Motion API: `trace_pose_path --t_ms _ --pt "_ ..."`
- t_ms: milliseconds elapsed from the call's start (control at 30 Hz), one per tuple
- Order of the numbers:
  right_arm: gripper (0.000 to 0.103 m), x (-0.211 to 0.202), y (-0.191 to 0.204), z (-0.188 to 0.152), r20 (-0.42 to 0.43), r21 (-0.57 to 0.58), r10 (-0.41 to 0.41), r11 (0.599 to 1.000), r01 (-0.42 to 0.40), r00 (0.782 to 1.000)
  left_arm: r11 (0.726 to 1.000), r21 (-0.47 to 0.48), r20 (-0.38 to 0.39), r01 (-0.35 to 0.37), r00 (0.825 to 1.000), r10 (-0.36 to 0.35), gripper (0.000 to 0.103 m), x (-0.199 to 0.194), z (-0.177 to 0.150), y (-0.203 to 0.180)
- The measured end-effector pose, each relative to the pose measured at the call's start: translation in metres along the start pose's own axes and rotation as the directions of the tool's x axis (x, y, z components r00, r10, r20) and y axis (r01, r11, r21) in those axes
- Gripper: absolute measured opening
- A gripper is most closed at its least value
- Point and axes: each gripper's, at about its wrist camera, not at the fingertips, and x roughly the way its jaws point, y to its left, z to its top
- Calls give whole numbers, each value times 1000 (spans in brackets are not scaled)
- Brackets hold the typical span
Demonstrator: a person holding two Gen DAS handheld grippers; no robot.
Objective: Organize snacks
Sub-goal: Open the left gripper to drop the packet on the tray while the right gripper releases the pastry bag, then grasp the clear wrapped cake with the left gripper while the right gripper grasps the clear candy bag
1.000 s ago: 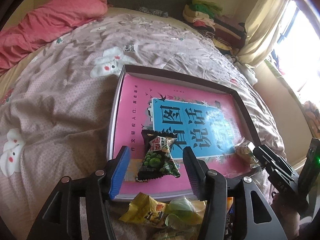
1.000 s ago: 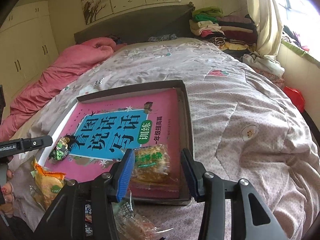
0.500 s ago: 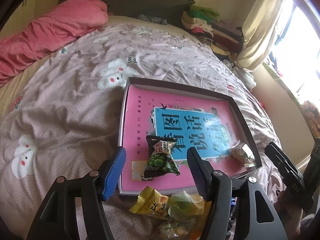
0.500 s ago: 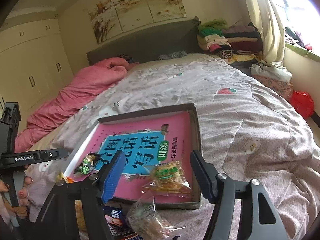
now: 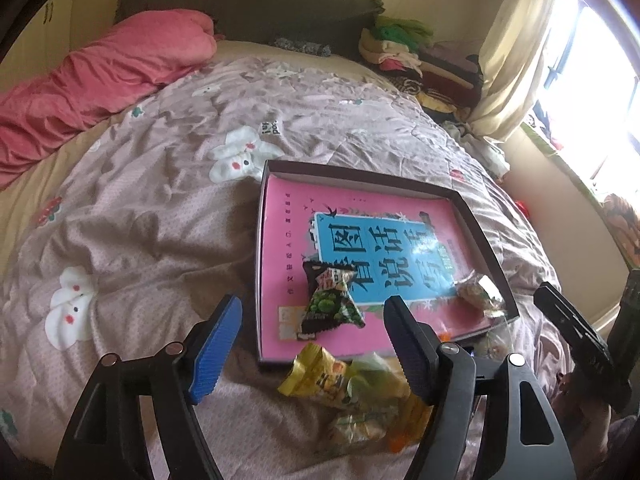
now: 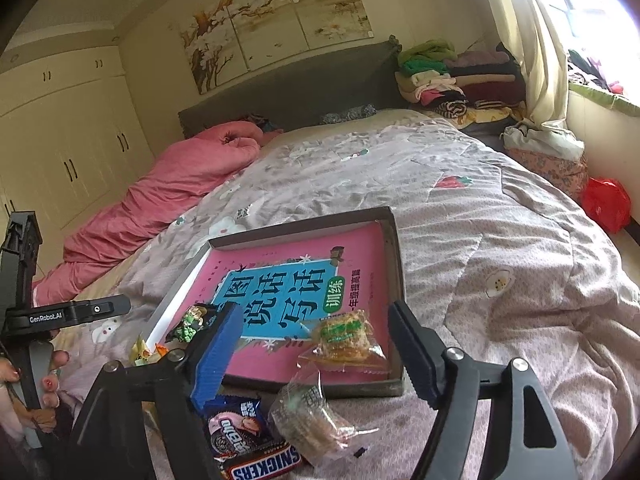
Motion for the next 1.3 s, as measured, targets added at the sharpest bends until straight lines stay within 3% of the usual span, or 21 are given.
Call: trace_pose_path --t_ms 267,700,1300 --pt "78 -11 1 -9 -15 10 -7 1000 7 1000 999 36 -8 -32 999 33 76 -6 -20 -3" --pt "79 -13 21 -32 -93 -71 -41 997 35 995 999 51 -69 6 998 -2 76 -6 -42 -8" --pt "79 -12 28 -43 -134 -122 -87 990 71 987 994 94 -201 53 979 -33 76 9 -77 -23"
